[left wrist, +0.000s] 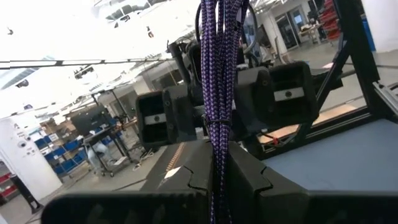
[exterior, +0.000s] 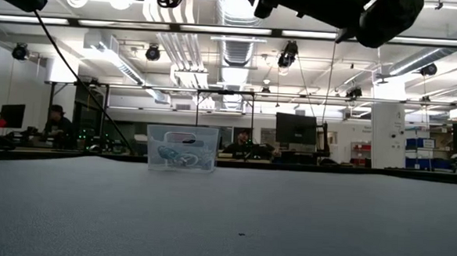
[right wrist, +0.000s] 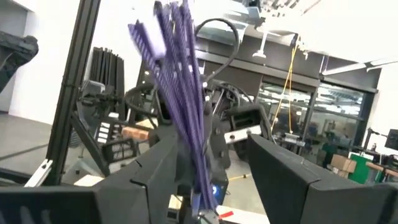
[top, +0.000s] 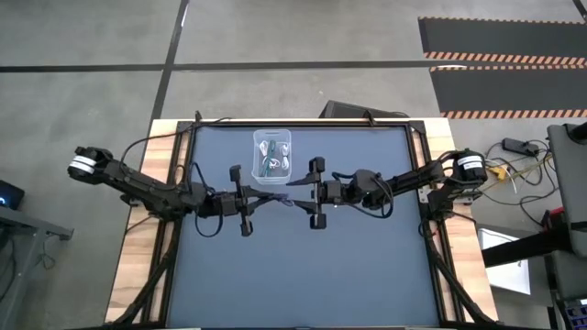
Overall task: Pick and place USB-C Cables
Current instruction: Put the purple charger cable into the transparent bin
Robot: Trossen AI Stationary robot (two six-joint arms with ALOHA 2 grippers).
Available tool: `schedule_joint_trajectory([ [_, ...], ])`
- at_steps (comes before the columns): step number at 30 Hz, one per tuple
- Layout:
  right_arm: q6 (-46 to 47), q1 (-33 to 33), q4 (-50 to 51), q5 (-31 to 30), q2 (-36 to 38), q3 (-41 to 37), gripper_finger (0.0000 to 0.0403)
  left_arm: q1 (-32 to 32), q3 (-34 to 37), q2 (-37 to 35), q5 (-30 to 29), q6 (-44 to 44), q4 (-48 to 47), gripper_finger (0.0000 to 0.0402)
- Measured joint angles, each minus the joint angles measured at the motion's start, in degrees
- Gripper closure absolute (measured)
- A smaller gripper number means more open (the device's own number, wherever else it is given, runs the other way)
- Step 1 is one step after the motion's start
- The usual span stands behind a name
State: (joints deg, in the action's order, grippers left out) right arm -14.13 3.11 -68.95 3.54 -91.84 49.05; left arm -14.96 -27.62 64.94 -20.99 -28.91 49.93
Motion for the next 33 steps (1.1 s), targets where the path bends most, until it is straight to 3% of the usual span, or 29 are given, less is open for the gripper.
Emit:
schedule_joint_trajectory([
  [6, 0.19, 0.0, 1.69, 4.45, -0.24, 1.95, 0.0204, 0.0, 0.0, 0.01, -0.55, 0.07, -0.04, 0.0391],
  [21, -0.93, 0.0, 4.33, 4.43, -5.95, 9.31, 0.0213, 0.0, 0.0, 0.01, -0.7, 1.49, -0.61, 0.0391],
  [26, -1.16, 0.0, 4.52, 4.4, -7.45, 11.3, 0.0251, 0.0, 0.0, 0.03, -0.99, 1.49, -1.33, 0.0391],
  [33, -2.03, -0.04, 4.87, 4.14, -7.73, 11.64, 0.035, -0.02, 0.0, 0.03, -0.9, 1.54, -1.54, 0.0391],
])
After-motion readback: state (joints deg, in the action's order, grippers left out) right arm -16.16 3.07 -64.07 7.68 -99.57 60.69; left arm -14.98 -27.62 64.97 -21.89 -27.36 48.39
